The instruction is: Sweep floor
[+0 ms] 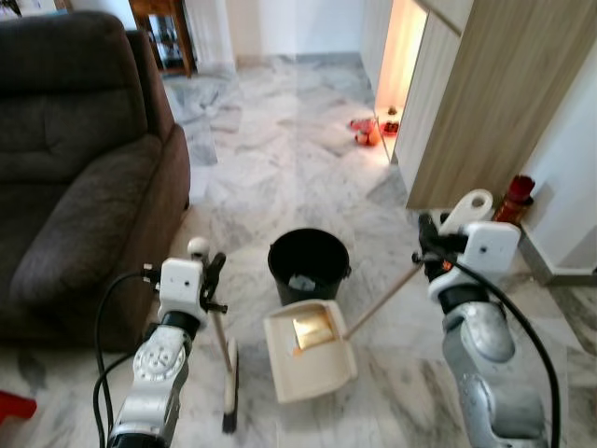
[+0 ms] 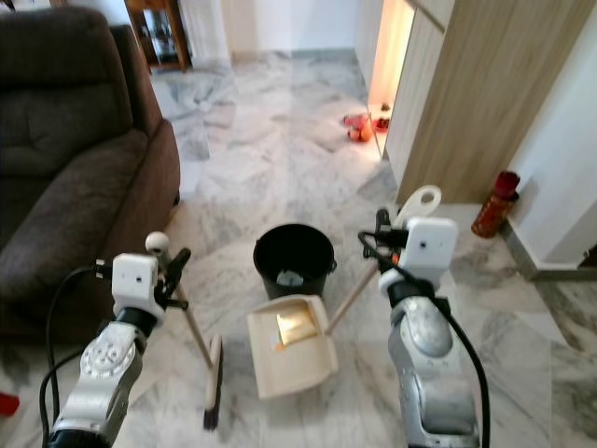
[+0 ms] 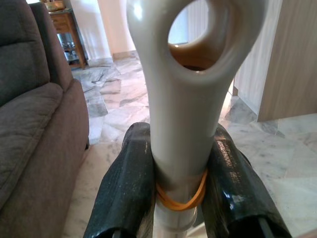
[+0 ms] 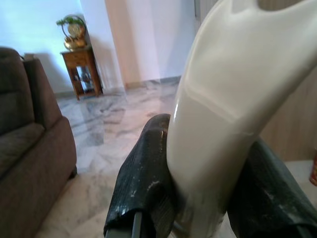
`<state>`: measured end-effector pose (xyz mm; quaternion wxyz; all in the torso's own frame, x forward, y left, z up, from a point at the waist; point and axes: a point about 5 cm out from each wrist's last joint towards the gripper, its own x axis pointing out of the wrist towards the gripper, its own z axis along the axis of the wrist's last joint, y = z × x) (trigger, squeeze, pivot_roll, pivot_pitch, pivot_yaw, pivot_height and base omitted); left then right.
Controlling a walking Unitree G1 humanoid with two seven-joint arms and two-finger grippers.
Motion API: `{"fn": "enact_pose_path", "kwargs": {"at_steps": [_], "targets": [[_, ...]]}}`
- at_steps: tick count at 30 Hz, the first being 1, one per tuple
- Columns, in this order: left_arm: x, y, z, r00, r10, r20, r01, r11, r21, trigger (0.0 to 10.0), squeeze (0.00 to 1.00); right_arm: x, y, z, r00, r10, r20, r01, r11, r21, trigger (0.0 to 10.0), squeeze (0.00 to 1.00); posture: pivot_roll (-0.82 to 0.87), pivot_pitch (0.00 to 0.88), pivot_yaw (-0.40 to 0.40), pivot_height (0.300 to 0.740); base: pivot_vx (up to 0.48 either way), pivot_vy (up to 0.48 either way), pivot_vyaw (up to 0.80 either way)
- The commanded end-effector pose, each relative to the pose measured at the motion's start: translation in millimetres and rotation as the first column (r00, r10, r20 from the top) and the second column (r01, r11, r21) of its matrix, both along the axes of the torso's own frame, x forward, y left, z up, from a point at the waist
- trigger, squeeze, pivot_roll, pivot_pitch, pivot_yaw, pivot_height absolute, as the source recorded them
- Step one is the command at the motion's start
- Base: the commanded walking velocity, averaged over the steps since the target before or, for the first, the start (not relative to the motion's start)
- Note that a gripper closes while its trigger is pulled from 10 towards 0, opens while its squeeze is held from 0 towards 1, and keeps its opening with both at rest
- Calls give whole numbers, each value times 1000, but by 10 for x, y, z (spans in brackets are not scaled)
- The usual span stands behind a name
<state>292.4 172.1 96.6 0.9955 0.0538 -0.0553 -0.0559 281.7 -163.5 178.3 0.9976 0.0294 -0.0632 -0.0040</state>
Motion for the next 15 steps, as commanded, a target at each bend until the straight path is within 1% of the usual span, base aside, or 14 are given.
{"fn": "enact_pose_path", "kwargs": {"at_steps": [1, 4, 5, 8, 10, 14, 15], "targets": [[16, 25, 51, 1000, -4, 30, 4, 1000, 17, 10000, 0, -15, 22, 204, 998, 4, 67, -5, 1000, 12, 10000, 0, 62, 64, 35, 740, 0, 0, 0], [18, 27, 51, 1000, -6, 29, 5, 1000, 17, 10000, 0, -3, 25, 244, 999, 4, 51, -4, 1000, -3, 10000, 0, 61, 63, 37, 740, 0, 0, 0], [20, 27, 55, 1000, -7, 30, 7, 1000, 16, 10000, 0, 6, 26, 318, 999, 6, 52, -5, 1000, -12, 10000, 0, 62, 65, 38, 740, 0, 0, 0], [21, 31, 56, 1000, -7, 30, 6, 1000, 17, 10000, 0, 9, 33, 387, 999, 12, 36, -11, 999, -41, 10000, 0, 58, 64, 38, 740, 0, 0, 0], [24, 27, 58, 999, -9, 31, 8, 1000, 18, 10000, 0, 17, 42, 475, 998, 20, 65, -18, 999, -36, 10000, 0, 60, 64, 38, 740, 0, 0, 0], [28, 20, 67, 999, -10, 37, 9, 1000, 14, 10000, 0, 17, 44, 598, 991, 1, 132, 0, 1000, -10, 10000, 0, 64, 62, 38, 740, 0, 0, 0], [28, 20, 67, 999, -10, 37, 9, 1000, 14, 10000, 0, 17, 44, 598, 991, 1, 132, 0, 1000, -10, 10000, 0, 64, 62, 38, 740, 0, 0, 0]]}}
